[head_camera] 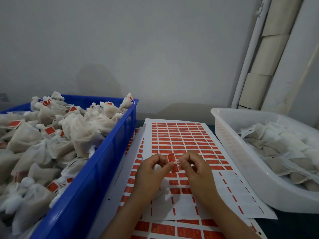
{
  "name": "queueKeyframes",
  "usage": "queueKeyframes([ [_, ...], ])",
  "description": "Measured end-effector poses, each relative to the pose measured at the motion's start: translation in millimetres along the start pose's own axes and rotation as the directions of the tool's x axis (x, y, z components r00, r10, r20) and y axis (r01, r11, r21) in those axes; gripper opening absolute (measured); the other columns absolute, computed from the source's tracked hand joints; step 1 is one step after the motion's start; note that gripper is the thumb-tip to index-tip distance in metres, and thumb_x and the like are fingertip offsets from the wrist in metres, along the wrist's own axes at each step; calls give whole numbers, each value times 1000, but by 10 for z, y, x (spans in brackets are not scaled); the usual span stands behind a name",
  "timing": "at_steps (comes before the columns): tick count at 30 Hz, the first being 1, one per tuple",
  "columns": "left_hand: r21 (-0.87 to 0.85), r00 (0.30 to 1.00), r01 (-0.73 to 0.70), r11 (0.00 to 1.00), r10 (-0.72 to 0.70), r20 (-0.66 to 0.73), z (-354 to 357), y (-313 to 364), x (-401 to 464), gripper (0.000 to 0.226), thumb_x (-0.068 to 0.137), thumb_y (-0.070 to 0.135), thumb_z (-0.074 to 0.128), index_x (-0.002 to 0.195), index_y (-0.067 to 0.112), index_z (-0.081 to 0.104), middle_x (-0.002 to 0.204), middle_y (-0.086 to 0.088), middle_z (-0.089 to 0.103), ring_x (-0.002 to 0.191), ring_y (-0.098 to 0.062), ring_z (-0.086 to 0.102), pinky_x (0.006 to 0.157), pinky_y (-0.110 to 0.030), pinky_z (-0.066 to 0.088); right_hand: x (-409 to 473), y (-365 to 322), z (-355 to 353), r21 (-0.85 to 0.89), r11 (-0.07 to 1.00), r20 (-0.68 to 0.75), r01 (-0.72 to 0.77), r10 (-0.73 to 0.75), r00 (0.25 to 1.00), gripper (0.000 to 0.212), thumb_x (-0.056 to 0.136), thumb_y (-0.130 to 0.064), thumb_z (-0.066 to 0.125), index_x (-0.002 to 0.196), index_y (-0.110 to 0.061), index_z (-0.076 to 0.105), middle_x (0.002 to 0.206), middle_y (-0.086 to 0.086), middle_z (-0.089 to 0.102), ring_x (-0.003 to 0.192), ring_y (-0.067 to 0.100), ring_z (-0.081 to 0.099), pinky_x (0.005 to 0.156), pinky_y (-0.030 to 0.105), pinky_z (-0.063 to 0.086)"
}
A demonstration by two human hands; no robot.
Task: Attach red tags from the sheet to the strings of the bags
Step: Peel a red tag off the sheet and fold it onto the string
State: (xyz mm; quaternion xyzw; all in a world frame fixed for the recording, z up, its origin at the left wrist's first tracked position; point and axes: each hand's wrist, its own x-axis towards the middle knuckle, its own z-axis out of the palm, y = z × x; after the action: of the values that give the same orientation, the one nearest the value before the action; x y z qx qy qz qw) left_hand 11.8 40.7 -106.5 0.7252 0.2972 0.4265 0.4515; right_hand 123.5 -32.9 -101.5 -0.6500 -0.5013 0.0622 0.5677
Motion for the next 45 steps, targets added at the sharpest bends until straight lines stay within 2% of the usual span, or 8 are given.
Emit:
queueKeyframes([
  [6,-18,1000,18,1000,-18,9,1,4,2,12,83,33,64,75,23,63,79,14,69,81,-5,64,74,-17,49,17,-6,-66,88,995,-144,-40,53,988,21,80,-47,42,86,-29,52,88,-17,61,83,5,61,74,10,44],
  [11,21,1000,-7,1000,7,10,-5,27,-17,22,75,47,62,76,25,62,74,11,65,75,-10,63,71,-18,51,22,-1,-26,-28,1000,54,7,-6,999,11,86,-29,59,88,-37,52,95,-23,55,89,1,57,73,0,41],
  [17,103,1000,-15,995,14,10,13,11,-30,8,84,36,61,84,29,63,79,14,67,76,-6,65,75,-18,53,42,-24,-85,-93,990,31,105,-103,994,21,84,-13,64,77,-30,57,84,-15,58,81,8,58,75,5,44],
  [23,-134,984,172,976,-177,-21,0,38,-41,16,93,38,45,101,31,56,73,15,70,67,-4,66,55,-10,45,35,-39,-128,-243,924,2,296,-305,952,12,79,-2,66,77,-14,69,81,-13,61,73,-1,56,72,5,44],
  [31,-159,952,302,940,-288,107,-77,117,-11,24,89,35,55,70,25,67,53,22,62,57,1,59,49,-4,41,61,-48,-168,-373,787,-27,491,-538,842,8,69,-6,66,68,-11,71,73,1,70,88,9,54,78,-3,38],
  [37,-127,940,336,933,-325,100,-77,121,-11,17,85,34,62,70,26,69,60,27,63,73,-5,57,61,-10,42,65,-68,-210,-455,695,48,557,-605,794,48,97,-37,38,73,-12,72,75,-1,71,73,7,65,78,10,46],
  [40,-140,934,358,923,-350,78,-76,128,-8,16,84,33,64,71,26,70,64,23,66,77,-6,58,62,-12,42,51,-55,-248,-575,544,164,611,-656,737,24,79,-35,66,85,-13,71,81,2,72,72,17,69,78,27,50],
  [45,-132,926,378,916,-374,54,-92,130,-10,12,84,31,64,80,21,71,82,17,66,79,-6,60,59,-11,40,57,-72,-321,-652,528,117,544,-639,760,53,58,-33,71,104,-17,48,87,7,72,73,23,70,78,30,44],
])
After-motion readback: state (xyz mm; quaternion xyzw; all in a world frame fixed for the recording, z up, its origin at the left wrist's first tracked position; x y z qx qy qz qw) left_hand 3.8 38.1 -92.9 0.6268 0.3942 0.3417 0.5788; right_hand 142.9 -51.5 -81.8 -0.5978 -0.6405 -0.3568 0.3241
